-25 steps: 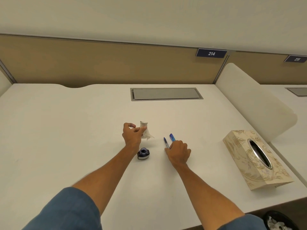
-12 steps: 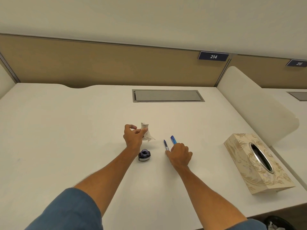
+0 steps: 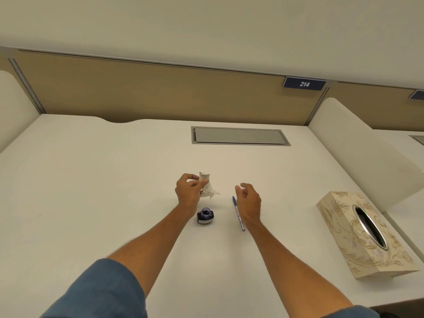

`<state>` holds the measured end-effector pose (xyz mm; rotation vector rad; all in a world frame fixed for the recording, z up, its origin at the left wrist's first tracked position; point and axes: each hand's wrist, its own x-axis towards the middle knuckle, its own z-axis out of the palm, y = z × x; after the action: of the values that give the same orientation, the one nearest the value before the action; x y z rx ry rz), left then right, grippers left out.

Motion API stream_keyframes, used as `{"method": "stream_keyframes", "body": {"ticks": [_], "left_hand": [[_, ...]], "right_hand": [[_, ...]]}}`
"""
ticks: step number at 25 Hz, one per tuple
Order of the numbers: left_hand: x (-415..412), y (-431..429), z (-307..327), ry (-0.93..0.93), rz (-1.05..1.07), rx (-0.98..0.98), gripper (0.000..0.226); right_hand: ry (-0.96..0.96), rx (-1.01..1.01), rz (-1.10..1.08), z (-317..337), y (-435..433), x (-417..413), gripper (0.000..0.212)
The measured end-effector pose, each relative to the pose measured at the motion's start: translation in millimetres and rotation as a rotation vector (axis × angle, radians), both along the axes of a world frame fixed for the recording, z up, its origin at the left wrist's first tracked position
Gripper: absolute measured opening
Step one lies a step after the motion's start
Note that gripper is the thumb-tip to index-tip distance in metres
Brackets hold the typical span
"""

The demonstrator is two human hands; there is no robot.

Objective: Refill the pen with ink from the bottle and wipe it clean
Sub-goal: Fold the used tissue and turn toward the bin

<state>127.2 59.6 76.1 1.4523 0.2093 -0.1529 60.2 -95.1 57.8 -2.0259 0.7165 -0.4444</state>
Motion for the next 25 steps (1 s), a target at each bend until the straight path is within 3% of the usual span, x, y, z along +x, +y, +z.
{"method": "stream_keyframes", "body": {"ticks": [3, 6, 14, 21, 25], "left_hand": [[0, 20, 1, -0.011, 0.014, 0.009, 0.023], [0, 51, -1, -0.007, 0.061, -0.023, 0.021], [-30, 150, 0, 0.006, 0.281, -0.226, 0.026], [-104, 226, 11, 0.023, 0.561, -0.311, 0.011], [-166, 271, 1, 0.029, 0.732, -0.29, 0.017]], "right_hand": [[-0.124, 0.216, 0.127, 19, 23, 20, 0.021], [-0.129, 0.313, 0.339, 32, 57, 38, 0.019], [-0.035, 0.395, 0.895, 31, 166, 51, 0.02], [0.048, 0.401, 1.132, 23, 258, 31, 0.013], [0.089, 0.348, 1.319, 18, 315, -7, 0.016]]}}
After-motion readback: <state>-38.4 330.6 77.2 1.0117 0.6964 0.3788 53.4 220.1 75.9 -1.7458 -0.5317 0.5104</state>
